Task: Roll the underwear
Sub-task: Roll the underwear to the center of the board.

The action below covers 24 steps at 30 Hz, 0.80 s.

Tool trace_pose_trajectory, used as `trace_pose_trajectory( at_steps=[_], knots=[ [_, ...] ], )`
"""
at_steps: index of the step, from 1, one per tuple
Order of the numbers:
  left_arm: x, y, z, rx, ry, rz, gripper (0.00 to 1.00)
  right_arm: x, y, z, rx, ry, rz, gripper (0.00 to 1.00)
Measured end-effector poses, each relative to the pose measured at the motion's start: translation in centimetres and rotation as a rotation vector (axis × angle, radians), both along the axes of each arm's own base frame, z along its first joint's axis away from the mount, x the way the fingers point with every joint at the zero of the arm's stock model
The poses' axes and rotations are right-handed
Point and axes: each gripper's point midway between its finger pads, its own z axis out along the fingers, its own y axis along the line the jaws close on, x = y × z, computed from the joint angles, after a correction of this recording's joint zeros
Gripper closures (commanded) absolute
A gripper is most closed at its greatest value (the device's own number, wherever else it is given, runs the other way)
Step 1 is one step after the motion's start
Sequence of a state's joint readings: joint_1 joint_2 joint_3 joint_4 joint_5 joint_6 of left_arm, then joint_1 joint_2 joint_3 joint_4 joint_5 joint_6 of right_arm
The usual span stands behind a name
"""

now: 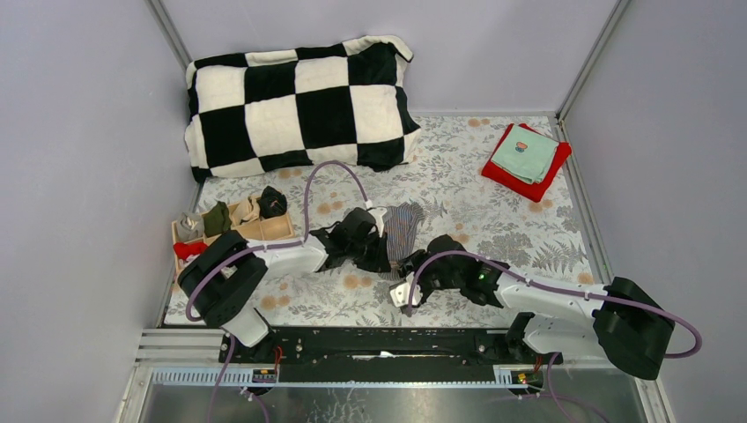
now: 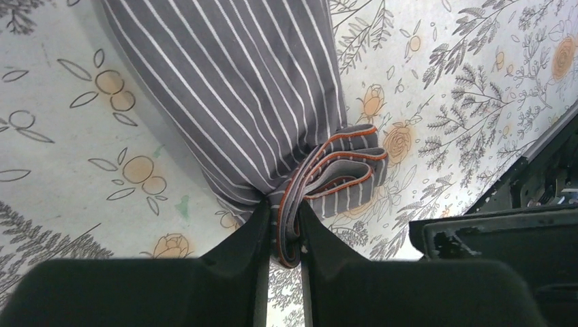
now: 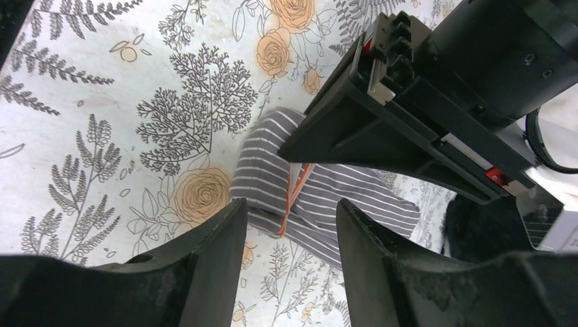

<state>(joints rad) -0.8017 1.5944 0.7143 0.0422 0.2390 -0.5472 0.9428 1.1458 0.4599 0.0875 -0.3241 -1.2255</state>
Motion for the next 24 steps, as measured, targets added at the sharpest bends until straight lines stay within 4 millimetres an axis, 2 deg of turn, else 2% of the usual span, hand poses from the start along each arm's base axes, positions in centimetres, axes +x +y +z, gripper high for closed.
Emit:
trace_pose_trajectory(
  at_steps=[6,16,20,24],
  knots=[
    [-0.3,1.2,0.0,0.013,0.082,-0.005,0.89,0.2,0.1,0.2,-0.012,-0.043,0.02,0.44],
    [-0.5,1.2,-0.3,-0.011,0.183,-0.033,0.89,-1.0,1.3,0.2,-0.016,-0.072,0.097,0.44],
    [-0.5,1.2,-0.3,-0.01,0.183,-0.037,0.89,-1.8,2.2,-0.4,-0.03,-0.084,0.15,0.45],
    [-0.5,1.2,-0.3,-0.006,0.185,-0.039,0.89,-2.0,2.1,-1.7,-0.072,-0.092,0.182,0.45]
  ],
)
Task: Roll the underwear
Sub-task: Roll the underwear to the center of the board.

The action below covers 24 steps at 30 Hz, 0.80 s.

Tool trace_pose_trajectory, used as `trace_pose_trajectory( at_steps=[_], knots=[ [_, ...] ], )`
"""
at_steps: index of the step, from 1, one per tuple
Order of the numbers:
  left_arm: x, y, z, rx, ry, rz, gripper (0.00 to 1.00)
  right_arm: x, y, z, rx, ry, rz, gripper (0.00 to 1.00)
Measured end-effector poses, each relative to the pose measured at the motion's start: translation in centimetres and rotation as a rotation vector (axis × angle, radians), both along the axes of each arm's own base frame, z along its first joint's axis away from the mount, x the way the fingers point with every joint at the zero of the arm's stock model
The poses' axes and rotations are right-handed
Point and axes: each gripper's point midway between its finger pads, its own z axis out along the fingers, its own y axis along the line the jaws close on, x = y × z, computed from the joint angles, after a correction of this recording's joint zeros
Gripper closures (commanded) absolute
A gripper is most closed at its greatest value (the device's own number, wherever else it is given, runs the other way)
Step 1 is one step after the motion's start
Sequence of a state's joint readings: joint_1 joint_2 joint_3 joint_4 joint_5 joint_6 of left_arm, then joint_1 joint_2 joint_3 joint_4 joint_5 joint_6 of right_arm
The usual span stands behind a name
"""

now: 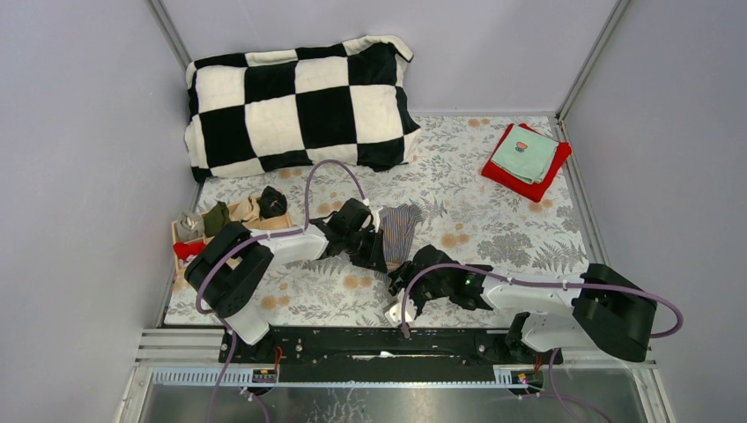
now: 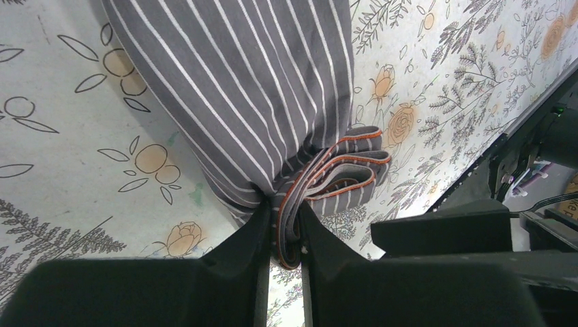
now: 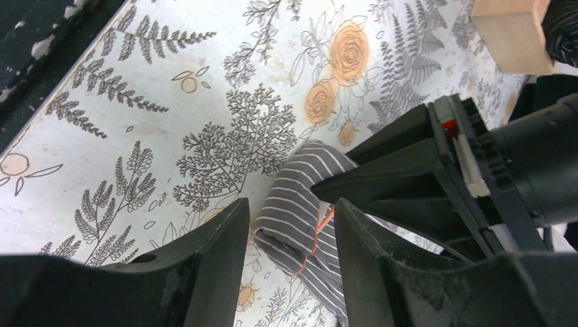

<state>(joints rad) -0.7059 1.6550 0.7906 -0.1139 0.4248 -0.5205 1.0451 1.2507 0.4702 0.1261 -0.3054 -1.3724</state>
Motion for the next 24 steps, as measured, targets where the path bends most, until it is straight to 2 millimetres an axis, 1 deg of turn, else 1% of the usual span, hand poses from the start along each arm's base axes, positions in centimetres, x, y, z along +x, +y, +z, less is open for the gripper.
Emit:
trace_pose_trajectory(
  at_steps=[4,10,15,21,23,24],
  knots=[
    [0.0,0.0,0.0,0.0,0.0,0.0,0.89,0.1,-0.2,-1.0,-0.044,-0.021,0.027,0.45],
    [0.0,0.0,0.0,0.0,0.001,-0.001,0.89,0.6,-0.5,-1.9,-0.093,-0.064,0.05,0.45],
    [0.0,0.0,0.0,-0.001,0.003,-0.002,0.89,1.4,-1.0,-2.9,-0.146,-0.114,0.05,0.44],
    [0.0,0.0,0.0,-0.002,0.004,-0.003,0.89,2.9,-0.7,-2.9,-0.159,-0.2,0.043,0.44],
    [0.0,0.0,0.0,-0.002,0.004,-0.003,0.89,3.2,-0.6,-2.9,-0.16,-0.216,0.04,0.48],
    [0.0,0.0,0.0,-0.002,0.004,-0.002,0.89,3.3,-0.6,-2.9,-0.162,-0.222,0.037,0.54]
  ],
)
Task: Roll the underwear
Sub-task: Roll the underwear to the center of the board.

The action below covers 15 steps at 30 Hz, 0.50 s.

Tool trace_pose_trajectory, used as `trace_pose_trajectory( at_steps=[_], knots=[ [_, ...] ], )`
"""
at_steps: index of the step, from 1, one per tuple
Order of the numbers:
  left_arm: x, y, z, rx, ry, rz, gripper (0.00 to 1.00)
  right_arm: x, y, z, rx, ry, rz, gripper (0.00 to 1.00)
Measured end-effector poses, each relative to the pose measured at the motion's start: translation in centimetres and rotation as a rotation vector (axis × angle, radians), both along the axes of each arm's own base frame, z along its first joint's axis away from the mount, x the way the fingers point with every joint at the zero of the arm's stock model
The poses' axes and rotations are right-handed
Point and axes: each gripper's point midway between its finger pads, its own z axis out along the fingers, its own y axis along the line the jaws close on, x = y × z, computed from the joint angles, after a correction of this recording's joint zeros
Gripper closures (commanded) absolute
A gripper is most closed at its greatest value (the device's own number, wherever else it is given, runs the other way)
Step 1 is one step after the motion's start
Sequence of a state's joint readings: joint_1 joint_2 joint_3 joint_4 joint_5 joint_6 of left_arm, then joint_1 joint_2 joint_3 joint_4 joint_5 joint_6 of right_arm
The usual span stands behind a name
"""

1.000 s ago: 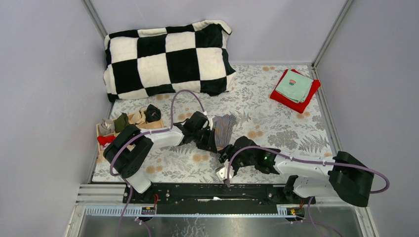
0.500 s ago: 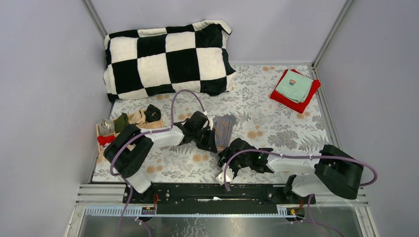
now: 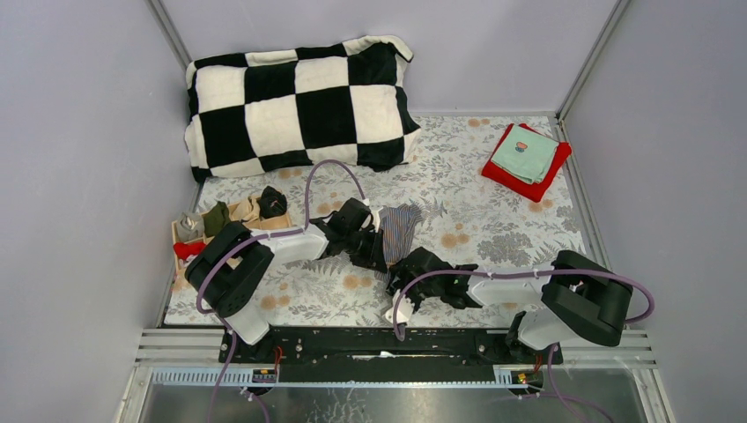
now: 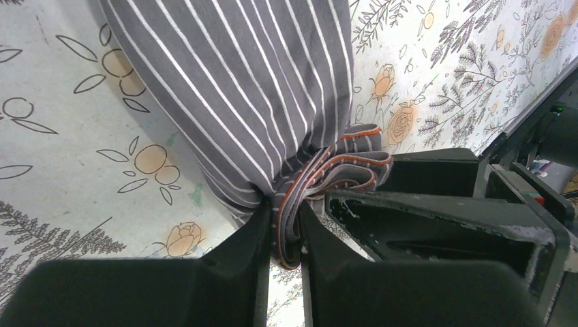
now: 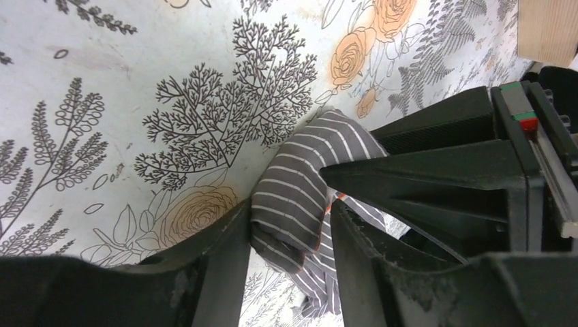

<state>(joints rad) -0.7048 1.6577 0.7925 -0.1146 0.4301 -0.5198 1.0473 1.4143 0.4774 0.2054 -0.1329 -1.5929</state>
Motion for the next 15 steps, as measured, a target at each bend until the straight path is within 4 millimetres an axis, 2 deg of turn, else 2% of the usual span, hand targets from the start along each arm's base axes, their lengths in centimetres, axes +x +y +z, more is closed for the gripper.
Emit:
trace_pose_trajectory(
  at_steps=[3,5,7,9,13,15],
  knots=[
    [0.0,0.0,0.0,0.0,0.0,-0.001,0.88,0.2,-0.3,-0.5,-0.008,-0.007,-0.017,0.79],
    [0.0,0.0,0.0,-0.001,0.001,-0.001,0.87,0.2,-0.3,-0.6,-0.001,-0.012,-0.018,0.92],
    [-0.1,0.0,0.0,0.001,0.001,0.0,0.84,0.3,-0.2,-0.4,0.016,-0.008,-0.03,0.99],
    [-0.1,0.2,0.1,0.009,-0.001,0.005,0.78,0.3,0.0,-0.3,0.033,-0.005,-0.038,1.0],
    [-0.1,1.1,0.4,0.048,-0.01,0.029,0.54,0.0,0.3,-0.1,0.094,0.023,-0.055,1.0],
    [-0.1,1.9,0.6,0.076,-0.019,0.049,0.45,-0.2,0.3,0.2,0.122,0.035,-0.066,1.0]
  ],
)
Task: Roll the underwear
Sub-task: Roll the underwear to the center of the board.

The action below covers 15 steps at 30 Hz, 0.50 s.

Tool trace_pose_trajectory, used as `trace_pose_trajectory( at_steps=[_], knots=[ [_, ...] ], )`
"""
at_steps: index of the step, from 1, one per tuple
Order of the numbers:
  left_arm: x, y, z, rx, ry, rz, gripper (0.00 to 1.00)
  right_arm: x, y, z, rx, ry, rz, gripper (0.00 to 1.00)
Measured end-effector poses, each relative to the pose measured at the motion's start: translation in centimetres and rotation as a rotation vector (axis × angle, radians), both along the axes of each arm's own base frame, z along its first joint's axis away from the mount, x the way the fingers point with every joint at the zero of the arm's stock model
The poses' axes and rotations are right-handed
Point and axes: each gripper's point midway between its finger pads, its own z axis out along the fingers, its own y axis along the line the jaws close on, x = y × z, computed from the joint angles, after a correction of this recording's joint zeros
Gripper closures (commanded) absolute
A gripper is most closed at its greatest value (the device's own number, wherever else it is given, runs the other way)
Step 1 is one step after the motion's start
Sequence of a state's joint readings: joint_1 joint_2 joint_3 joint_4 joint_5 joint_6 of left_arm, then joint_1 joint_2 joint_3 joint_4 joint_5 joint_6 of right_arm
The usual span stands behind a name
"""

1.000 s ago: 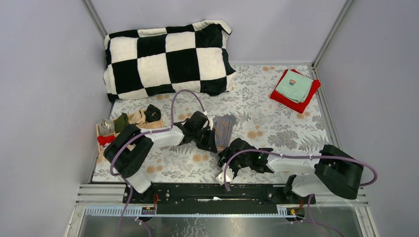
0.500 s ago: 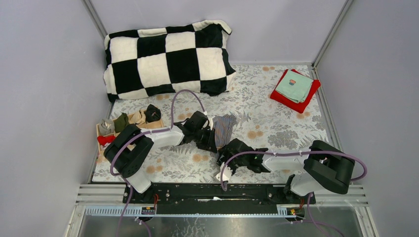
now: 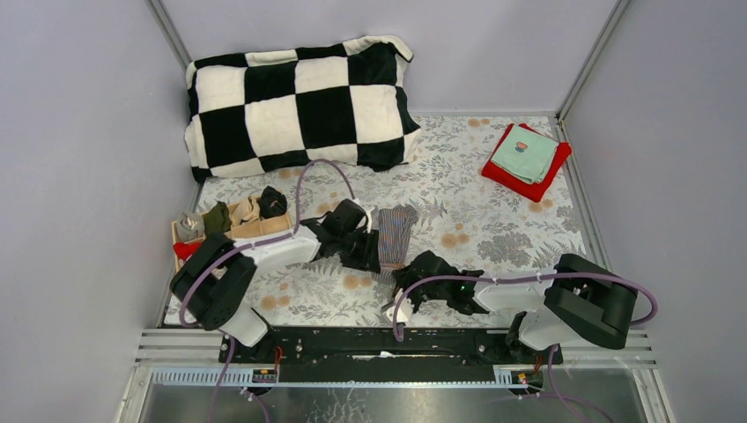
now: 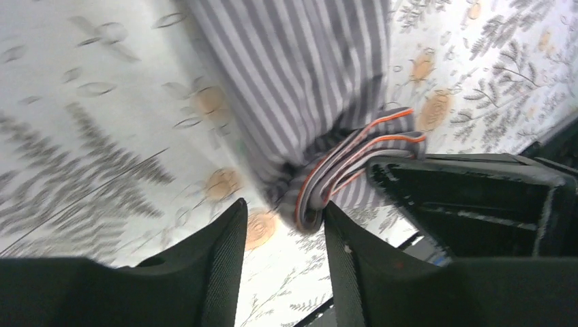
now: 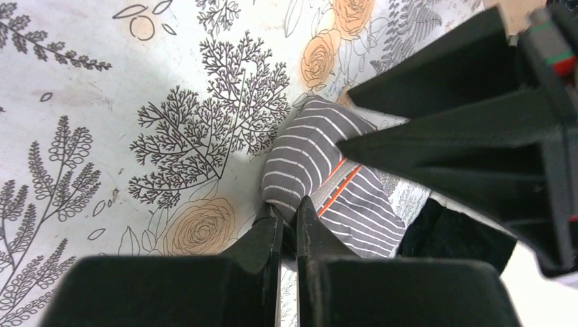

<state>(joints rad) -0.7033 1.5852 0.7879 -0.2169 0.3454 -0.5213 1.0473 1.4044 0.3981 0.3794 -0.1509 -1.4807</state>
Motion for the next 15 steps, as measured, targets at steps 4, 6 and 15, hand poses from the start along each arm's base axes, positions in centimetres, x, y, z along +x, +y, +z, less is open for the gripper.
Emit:
trace_pose_trajectory(
  at_steps=[4,6,15],
  knots=[
    [0.7,2.4,1.5,0.067,-0.056,0.081,0.37,-0.4,-0.2,0.3,0.045,0.033,-0.031,1.0],
    [1.5,3.4,2.5,0.091,-0.101,0.126,0.35,-0.8,-0.4,0.1,0.059,0.071,-0.046,1.0],
    [3.1,5.3,6.9,0.07,-0.266,0.228,0.34,-2.8,0.8,0.8,0.195,0.314,-0.135,1.0]
  ],
)
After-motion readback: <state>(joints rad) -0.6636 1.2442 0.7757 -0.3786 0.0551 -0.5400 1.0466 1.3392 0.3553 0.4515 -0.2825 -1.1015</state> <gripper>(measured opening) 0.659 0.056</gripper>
